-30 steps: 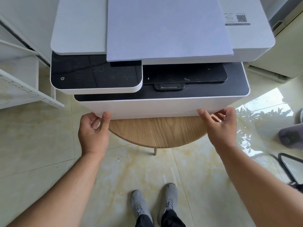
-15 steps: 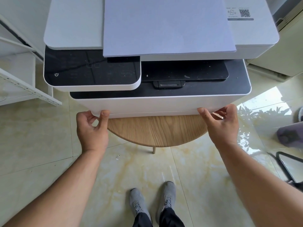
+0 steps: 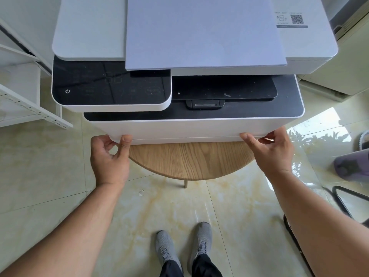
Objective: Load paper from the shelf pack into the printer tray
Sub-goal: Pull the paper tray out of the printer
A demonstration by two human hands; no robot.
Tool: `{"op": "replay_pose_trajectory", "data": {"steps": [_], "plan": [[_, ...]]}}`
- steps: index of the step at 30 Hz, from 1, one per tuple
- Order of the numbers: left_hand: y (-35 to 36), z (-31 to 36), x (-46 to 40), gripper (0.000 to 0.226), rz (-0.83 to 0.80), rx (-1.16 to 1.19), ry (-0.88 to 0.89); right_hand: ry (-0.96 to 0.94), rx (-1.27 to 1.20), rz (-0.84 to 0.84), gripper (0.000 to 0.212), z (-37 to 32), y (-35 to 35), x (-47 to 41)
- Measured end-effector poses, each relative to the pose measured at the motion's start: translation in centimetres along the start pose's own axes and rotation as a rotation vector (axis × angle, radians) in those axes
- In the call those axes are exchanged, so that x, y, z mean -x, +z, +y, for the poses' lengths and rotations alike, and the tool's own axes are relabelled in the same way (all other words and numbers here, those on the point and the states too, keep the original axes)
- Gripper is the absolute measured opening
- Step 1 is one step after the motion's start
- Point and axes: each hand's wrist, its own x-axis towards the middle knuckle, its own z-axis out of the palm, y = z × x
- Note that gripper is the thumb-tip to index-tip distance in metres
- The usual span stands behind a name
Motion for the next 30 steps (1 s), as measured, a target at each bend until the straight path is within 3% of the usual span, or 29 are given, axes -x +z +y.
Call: {"op": "replay_pose_trajectory", "data": {"steps": [6,16,27,30], "plan": [[-0.5,-0.9,-0.5,0.042,0.023,-0.032,0.003,-0.017,0.018,0.006,0.056,-0.5,-0.1,0.4],[-0.9,-0.1,-0.6,0.067,0.004,-0.106,0.011,-0.018,0.054,-0.047,0.06,-1.5,-0.9,0.6],[0.3,-0.2,0.0,0.042,-0.117,-0.106,-0.021,0.019,0.005,-0.077,0.071,0.5,0.0,0.8],[0.2,0.1,0.0,0.046,-0.081,-0.132,0.011,0.045,0.036,-0.071,0.057,0.5,0.1,0.7]]}}
